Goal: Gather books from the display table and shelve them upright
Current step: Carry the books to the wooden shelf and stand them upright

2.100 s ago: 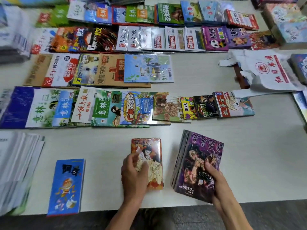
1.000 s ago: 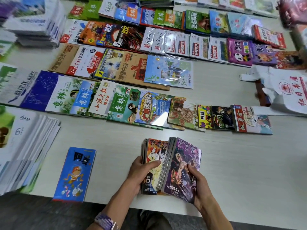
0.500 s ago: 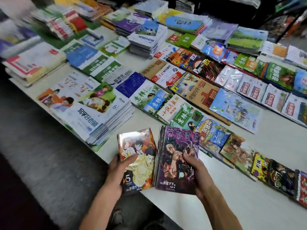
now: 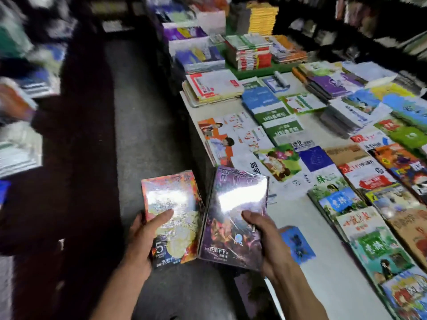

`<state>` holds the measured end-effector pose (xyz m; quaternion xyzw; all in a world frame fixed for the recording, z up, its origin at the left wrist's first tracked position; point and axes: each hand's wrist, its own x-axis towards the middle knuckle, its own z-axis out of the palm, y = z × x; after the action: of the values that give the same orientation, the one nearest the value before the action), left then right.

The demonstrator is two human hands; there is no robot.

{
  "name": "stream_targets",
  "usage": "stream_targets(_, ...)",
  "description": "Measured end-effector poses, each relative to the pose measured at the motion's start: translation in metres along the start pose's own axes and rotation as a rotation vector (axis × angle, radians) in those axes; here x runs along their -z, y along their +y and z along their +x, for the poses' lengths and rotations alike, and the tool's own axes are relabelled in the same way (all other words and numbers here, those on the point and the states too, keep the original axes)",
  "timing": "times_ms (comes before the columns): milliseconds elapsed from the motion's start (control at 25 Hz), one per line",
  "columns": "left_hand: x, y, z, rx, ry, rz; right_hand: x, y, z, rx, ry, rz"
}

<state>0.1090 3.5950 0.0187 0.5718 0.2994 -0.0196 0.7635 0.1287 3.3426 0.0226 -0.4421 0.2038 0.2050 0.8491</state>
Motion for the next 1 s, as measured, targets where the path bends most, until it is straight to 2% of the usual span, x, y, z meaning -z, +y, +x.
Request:
stream_targets(160, 0.075, 0.046, 0.009, -0.117, 0.170, -0.051, -0.097, 0.019, 0.031, -0.053, -0.081, -0.093)
stream_targets(280, 0.110, 0.064, 0.012, -0.178, 0.236, -0.125, -0.150, 0.027, 0.049, -0.087, -0.184, -0.156)
stream_targets(480, 0.156, 0.088, 0.007, -0.274, 0.405, -0.255, -0.227, 0.040, 0.083, -0.239, -0.413, -0.283)
stream_targets(640, 0.170, 0.104, 0.000, -0.339, 0.655, -0.360, -0.273, 0.047, 0.112, -0.355, -0.610, -0.319)
stream_targets(800, 0.172, 0.107, -0.025, -0.341, 0.830, -0.476, -0.317, 0.050, 0.129, -0.439, -0.777, -0.462)
stream_targets(1000, 0.180, 0.112, -0.071, -0.439, 1.082, -0.648, -0.369, 0.067, 0.107, -0.621, -0.918, -0.571)
